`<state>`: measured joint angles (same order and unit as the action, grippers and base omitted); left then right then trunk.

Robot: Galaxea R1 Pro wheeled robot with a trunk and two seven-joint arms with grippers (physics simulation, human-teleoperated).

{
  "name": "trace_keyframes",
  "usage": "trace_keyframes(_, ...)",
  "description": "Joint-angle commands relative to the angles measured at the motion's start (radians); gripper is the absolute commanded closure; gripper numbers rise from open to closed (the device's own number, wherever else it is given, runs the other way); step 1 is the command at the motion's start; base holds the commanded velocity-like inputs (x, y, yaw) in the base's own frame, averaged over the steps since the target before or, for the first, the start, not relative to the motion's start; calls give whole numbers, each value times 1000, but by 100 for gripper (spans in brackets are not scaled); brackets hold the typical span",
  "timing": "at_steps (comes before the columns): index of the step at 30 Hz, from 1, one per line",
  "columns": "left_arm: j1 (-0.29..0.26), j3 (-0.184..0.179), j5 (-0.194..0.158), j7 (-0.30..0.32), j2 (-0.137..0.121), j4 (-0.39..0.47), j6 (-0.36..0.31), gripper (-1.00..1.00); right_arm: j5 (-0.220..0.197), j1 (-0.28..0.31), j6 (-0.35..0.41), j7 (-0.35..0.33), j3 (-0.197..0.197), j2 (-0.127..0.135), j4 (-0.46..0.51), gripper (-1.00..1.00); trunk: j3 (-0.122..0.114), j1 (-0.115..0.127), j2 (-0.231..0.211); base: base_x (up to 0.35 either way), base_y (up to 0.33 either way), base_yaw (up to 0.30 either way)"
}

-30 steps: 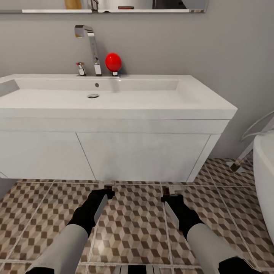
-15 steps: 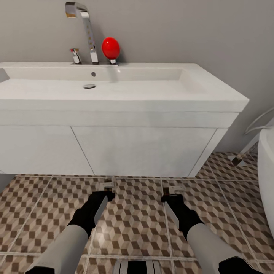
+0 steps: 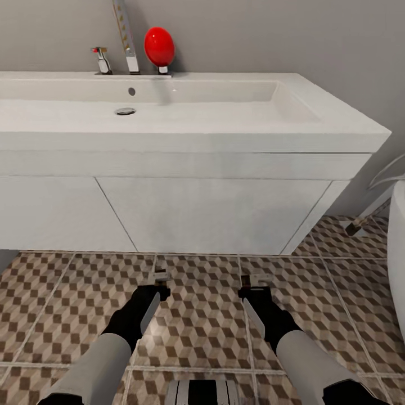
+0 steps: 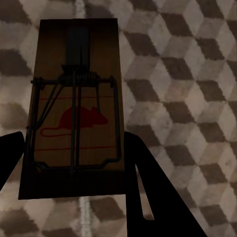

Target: Take the four mousetraps from the cabinet in the bathroom and place them on the bathroom floor. Make sure all four end up on the same floor surface, and ensure that at least two of them are either under or directly next to the same bathroom sink.

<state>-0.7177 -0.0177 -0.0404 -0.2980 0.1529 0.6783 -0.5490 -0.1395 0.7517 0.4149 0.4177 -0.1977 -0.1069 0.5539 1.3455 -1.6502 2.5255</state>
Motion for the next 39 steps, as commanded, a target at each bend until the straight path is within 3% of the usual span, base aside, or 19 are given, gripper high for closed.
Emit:
trace_keyframes(1,0,-2,-2,-7,0,2,-4,100,-13,1,2,10,-7,1,1,100,5,0,1,0,0,0)
trace_keyframes(11,-1,-4,5,-7,-5,-11,139,100,-11,1,-59,9,-9,-14,1,100,43,-5,3,0,0,0)
trace_keyframes(17,-1,-4,7,-7,-7,-14,151,100,-7,0,-78,9,-10,-19,3,100,67,-7,4,0,0,0)
trace_keyframes(23,-2,-5,8,-7,-7,-12,154,100,45,0,-104,9,-10,-21,13,100,90,-10,6,0,0,0)
trace_keyframes(27,-2,-6,8,-7,-8,-4,154,100,67,0,-122,9,-10,-22,16,100,90,-10,6,0,0,0)
trace_keyframes(39,-2,-10,8,-7,-8,0,155,100,73,11,-128,9,-9,-19,36,100,90,-10,6,0,0,0)
